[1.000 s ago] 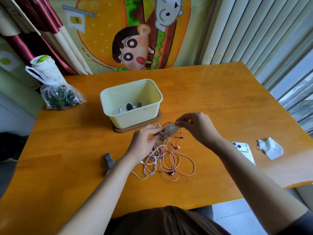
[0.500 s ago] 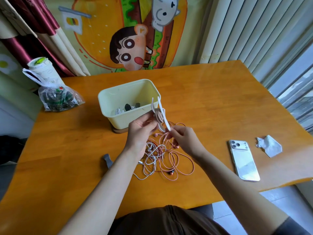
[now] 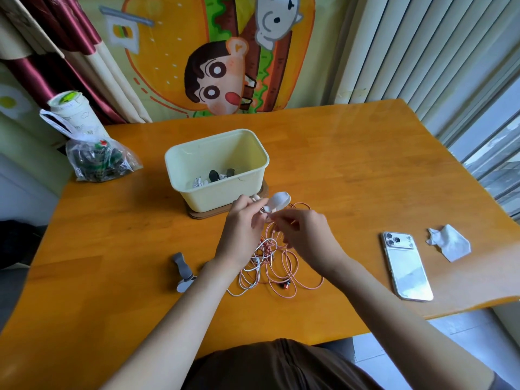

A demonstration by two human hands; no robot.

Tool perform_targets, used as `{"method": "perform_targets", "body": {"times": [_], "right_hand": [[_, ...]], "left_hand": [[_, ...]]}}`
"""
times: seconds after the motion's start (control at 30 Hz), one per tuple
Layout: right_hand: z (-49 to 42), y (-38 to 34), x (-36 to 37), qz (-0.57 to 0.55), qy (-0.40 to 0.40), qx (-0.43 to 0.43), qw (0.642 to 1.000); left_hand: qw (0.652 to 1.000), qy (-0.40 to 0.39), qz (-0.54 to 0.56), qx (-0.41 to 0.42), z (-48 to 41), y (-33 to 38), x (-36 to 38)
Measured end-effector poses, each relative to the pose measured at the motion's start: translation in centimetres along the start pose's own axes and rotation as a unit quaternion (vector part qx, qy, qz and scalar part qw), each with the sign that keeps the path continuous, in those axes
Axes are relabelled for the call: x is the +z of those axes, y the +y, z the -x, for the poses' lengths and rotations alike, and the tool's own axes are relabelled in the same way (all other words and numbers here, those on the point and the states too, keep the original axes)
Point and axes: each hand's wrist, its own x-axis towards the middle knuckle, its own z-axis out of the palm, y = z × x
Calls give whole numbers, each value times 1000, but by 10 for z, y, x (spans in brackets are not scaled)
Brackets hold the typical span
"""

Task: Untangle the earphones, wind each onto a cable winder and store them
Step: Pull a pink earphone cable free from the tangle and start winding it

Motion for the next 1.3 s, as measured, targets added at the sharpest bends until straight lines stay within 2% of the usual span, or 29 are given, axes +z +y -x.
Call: {"method": "perform_targets", "body": {"times": [0.13, 0.2, 0.3, 0.4, 0.53, 0.63, 0.77, 0.9, 1.0, 1.1, 1.17, 1.3], "right_hand": [[-8, -1, -14, -110, 57, 65, 990], [-10, 1, -16, -122, 71, 75, 987], [-10, 2, -19, -2, 76, 14, 997], [-10, 2, -20, 116, 65, -71, 989], [-16, 6, -22, 128, 51, -90, 986], [-18, 11, -21, 70, 48, -46, 995], [-18, 18, -18, 58, 47, -8, 997], [-16, 21, -15, 5, 26, 38, 999], [-13, 17, -9, -53, 66, 44, 995], [-12, 12, 0, -101, 121, 56, 986], [-12, 8, 5, -119, 152, 61, 979], [-10, 5, 10, -122, 165, 70, 976]], "left_hand": [[998, -57, 20, 28, 3, 5, 3], [996, -71, 28, 36, 3, 7, 4], [993, -109, 51, 1, 2, 10, 1], [986, -158, 52, -21, -1, 11, -5], [975, -214, 52, -36, -3, 17, -14], [976, -202, 69, -27, -2, 16, -15], [983, -151, 98, -29, 0, 17, -17], [968, -78, 209, -116, 0, 19, -18], [930, 18, 300, -210, -2, 19, -14], [818, 89, 479, -305, -2, 24, -5], [765, 83, 559, -309, 0, 27, 2], [761, 42, 558, -329, 8, 34, 8]]}}
